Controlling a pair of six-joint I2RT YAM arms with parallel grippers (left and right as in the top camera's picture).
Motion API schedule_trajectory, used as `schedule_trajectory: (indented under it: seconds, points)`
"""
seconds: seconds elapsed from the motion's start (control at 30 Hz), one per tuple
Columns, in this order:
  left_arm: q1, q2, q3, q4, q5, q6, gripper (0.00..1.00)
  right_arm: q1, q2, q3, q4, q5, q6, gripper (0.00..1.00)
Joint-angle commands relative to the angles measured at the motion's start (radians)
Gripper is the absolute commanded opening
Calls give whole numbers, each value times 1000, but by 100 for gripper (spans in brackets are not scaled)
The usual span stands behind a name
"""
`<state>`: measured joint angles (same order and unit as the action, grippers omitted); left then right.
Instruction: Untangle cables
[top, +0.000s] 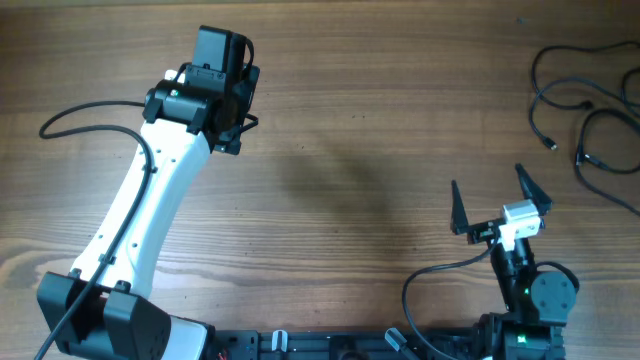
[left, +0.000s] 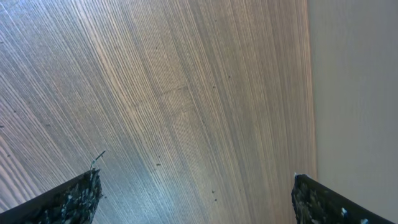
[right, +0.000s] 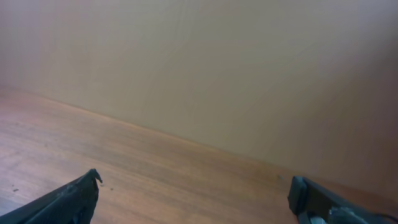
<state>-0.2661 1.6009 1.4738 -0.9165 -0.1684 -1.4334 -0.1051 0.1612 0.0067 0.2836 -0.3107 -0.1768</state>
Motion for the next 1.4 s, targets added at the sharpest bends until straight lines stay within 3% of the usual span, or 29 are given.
schedule_trajectory:
  seconds: [0.0,0.03,0.2,0.53,0.57,0.6,0.63,0.77,0.83,0.87,0.97,1.1,1.17,1.23,1.3,1.37]
  points:
    - [5,-1,0,-2,-24,16,100,7,-55,-2,-199,26,19,99]
    - [5,-1,0,-2,-23,16,100,7,-63,-1,-266,31,24,100]
    - [5,-1,0,-2,-23,16,100,7,-152,-2,-260,33,20,100]
    - [5,-1,0,-2,-23,16,100,6,-141,-2,-261,34,19,100]
    - [5,-1,0,-2,-60,16,100,6,-141,-2,-261,33,20,100]
    - [5,-1,0,-26,-239,16,100,6,-141,-2,-261,34,20,100]
    - [6,-1,0,-48,-299,16,100,6,-141,-2,-261,33,20,100]
    - [5,-32,0,-98,-313,16,100,6,-141,-2,-261,33,19,100]
    - [10,-111,-2,-139,-394,16,94,6,-141,-2,-261,34,20,100]
    - [17,-165,-9,-151,-435,18,99,6,-141,-2,-261,33,20,100]
    - [64,-331,-58,-180,-447,37,100,6,-141,-2,-261,34,19,100]
    - [158,-641,-163,-444,-401,42,100,6,-141,-2,-261,33,20,100]
    - [212,-828,-280,-394,-418,51,100,6,-141,-2,-261,33,20,100]
    - [245,-958,-387,-275,-418,220,100,6,-141,-2,-261,33,20,100]
    - [266,-1116,-533,-69,-374,511,100,6,-141,-2,-261,33,19,100]
    - [268,-1223,-650,109,-282,729,100,6,-141,-2,-261,33,20,100]
